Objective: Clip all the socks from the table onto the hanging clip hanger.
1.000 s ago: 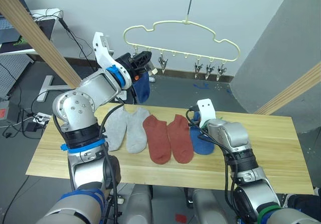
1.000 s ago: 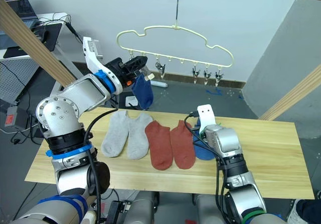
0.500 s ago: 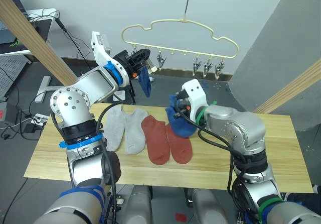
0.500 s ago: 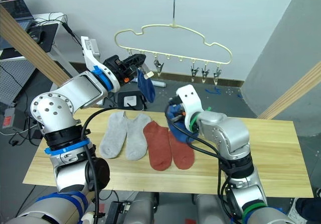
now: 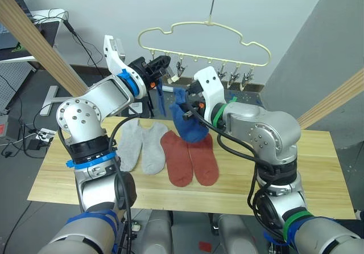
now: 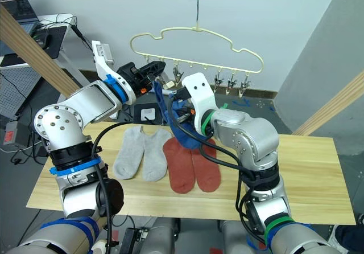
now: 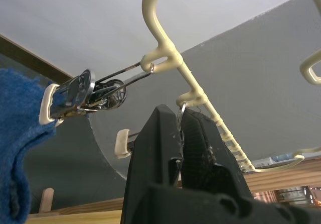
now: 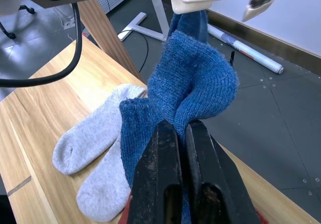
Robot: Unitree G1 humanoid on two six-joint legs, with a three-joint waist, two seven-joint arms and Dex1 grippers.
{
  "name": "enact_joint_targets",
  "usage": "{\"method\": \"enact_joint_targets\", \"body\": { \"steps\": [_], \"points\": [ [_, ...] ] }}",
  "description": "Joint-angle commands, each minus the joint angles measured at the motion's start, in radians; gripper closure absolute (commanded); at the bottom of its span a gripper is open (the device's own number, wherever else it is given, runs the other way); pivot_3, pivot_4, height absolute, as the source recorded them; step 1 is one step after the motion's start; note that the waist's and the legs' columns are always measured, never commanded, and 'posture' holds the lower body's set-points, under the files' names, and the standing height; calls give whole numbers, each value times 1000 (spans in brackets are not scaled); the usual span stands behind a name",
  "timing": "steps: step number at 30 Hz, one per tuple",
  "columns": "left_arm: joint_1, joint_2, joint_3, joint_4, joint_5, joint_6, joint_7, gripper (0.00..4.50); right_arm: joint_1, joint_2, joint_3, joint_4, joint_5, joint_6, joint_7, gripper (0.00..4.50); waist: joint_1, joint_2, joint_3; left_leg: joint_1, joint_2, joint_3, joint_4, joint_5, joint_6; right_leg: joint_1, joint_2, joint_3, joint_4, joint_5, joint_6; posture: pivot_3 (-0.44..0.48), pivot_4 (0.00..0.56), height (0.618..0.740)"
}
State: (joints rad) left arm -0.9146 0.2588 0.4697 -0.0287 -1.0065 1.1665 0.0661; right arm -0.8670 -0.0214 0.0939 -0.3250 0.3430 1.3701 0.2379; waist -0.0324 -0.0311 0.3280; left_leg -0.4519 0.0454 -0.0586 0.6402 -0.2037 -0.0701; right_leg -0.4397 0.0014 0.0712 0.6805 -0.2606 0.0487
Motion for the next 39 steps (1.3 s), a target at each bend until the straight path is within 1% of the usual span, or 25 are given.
{"method": "enact_joint_targets", "body": {
  "steps": [1, 15, 24, 31, 39],
  "points": [
    [0, 10, -1, -19, -17, -14, -6, 4400, -37, 14, -23, -11, 20, -31, 7, 4481, 0, 0, 0, 0, 0, 0, 0, 0, 0, 0, 0, 0, 0, 0, 0, -2, 353, 740],
    [8, -2, -8, -26, -17, -20, 1, 4400, -103, 42, -10, 87, 18, -108, 17, 4481, 0, 0, 0, 0, 0, 0, -1, 0, 0, -1, 0, 0, 0, 0, 0, 10, 353, 740],
    [9, -1, -9, -27, -18, -27, 8, 4400, -82, 51, 15, 95, 19, -115, 20, 4481, 0, 0, 0, 0, 0, 0, -3, 0, -1, -1, 0, 0, -1, 0, 0, 11, 353, 740],
    [13, -7, -11, -28, -21, -31, 10, 4400, -111, 84, 2, 131, 9, -138, 6, 4481, 0, 0, 0, 0, 0, 0, -5, 1, -2, -2, 0, 0, -1, 0, 0, 10, 351, 740],
    [21, 0, -8, -34, -27, -30, 12, 4400, -127, 70, -14, 170, -11, -171, -13, 4481, 0, 0, 0, 0, 0, 0, -6, 2, -3, -2, 0, 0, -1, 0, 0, 14, 346, 740]
  ]
}}
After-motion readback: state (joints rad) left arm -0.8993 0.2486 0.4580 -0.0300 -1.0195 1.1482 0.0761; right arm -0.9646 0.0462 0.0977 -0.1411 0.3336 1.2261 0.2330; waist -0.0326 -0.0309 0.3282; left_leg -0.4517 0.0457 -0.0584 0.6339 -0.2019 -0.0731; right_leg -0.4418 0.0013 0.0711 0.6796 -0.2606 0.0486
